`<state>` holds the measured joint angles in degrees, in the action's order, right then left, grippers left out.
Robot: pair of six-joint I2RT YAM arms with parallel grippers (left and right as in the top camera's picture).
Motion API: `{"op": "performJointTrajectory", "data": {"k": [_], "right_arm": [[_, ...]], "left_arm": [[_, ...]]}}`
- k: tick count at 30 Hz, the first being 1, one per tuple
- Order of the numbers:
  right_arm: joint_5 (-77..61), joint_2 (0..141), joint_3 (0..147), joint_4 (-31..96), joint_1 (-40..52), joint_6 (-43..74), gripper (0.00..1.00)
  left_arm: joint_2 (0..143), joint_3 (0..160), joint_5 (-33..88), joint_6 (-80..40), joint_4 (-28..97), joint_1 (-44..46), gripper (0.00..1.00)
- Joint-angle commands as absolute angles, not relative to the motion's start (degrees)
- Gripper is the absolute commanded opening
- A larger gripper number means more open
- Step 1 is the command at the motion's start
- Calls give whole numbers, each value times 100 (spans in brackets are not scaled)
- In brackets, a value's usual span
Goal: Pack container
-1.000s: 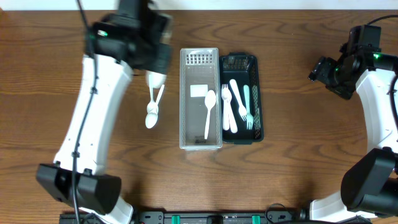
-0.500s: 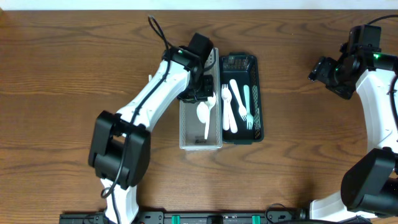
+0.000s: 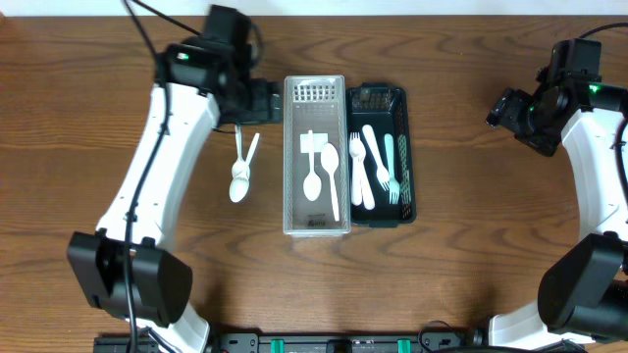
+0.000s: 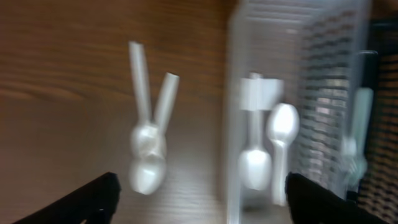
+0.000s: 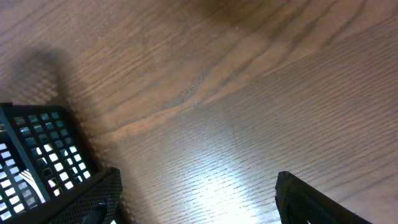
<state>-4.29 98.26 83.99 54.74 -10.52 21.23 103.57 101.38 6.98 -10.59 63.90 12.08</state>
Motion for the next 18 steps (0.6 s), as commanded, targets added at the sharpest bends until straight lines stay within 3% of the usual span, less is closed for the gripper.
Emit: {"op": "performJointTrajectory", "data": {"k": [1,18], "right_arm": [[-410,9815,8431,5463,-1007,2115,82],[-410,9815,8431,5465,-1007,2115,82]], "left_arm": [[10785,9926,423,311,6381,1037,77],[12433,9874,639,2003,6403,1031,68]]}}
